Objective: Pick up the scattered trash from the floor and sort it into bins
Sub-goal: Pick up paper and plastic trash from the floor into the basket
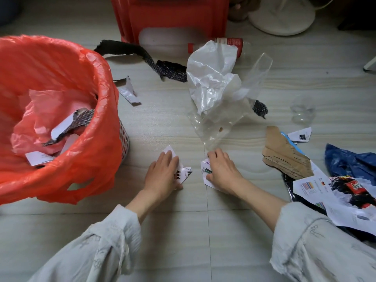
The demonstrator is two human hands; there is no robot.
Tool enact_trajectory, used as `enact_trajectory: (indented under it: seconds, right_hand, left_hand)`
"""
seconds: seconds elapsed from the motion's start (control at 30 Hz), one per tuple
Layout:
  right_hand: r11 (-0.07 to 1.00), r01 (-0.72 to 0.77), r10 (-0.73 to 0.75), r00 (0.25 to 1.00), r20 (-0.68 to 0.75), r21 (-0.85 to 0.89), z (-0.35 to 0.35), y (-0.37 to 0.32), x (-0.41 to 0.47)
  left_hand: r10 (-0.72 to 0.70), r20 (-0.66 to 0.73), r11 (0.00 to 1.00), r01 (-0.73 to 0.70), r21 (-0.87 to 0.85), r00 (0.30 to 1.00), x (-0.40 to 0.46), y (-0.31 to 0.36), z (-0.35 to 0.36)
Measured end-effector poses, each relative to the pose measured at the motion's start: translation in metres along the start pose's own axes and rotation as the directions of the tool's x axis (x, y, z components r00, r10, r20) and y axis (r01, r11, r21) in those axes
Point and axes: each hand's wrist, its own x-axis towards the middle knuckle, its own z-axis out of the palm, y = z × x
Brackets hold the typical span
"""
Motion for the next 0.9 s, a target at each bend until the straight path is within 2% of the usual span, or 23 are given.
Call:
enact_trajectory:
  seconds: [0.13,0.27,0.33,0.5,0.67,0.8,0.9]
  right_hand:
    - [1.0,0.0,-0.001,0.999,0.035,0.013,0.001,0.0,-0.007]
    - [0.998,0.057,-0.058,0.998,-0.023,-0.039,0.005,0.001,-0.023]
    - [0.999,0.031,-0.032,0.997,-0.072,-0.008,0.004,0.004,-0.03]
    - [0.995,-0.072,0.081,0.987,-0.14,0.065,-0.004,0.017,-0.045]
    - [0.991,-0.028,0.046,0.989,-0.14,0.127,-0.007,0.012,-0.059]
    - [0.986,0.043,-0.027,0.994,-0.105,0.159,-0.006,0.004,-0.066]
    - [0.988,0.042,-0.032,0.997,-0.071,0.149,-0.005,0.002,-0.068]
  left_hand:
    - [0.044,-0.118,0.997,-0.052,-0.062,0.992,-0.004,-0.004,0.009]
    - [0.146,-0.237,0.987,-0.126,0.099,0.96,-0.009,-0.003,0.018]
    - [0.172,-0.263,0.981,-0.142,0.13,0.949,-0.015,-0.004,0.02]
    - [0.225,-0.256,0.967,-0.183,0.179,0.94,-0.028,-0.005,0.026]
    - [0.27,-0.205,0.947,-0.221,0.233,0.941,-0.046,0.0,0.029]
    - [0.254,-0.219,0.957,-0.213,0.195,0.942,-0.052,-0.002,0.027]
    - [0.264,-0.204,0.958,-0.232,0.168,0.943,-0.05,-0.008,0.028]
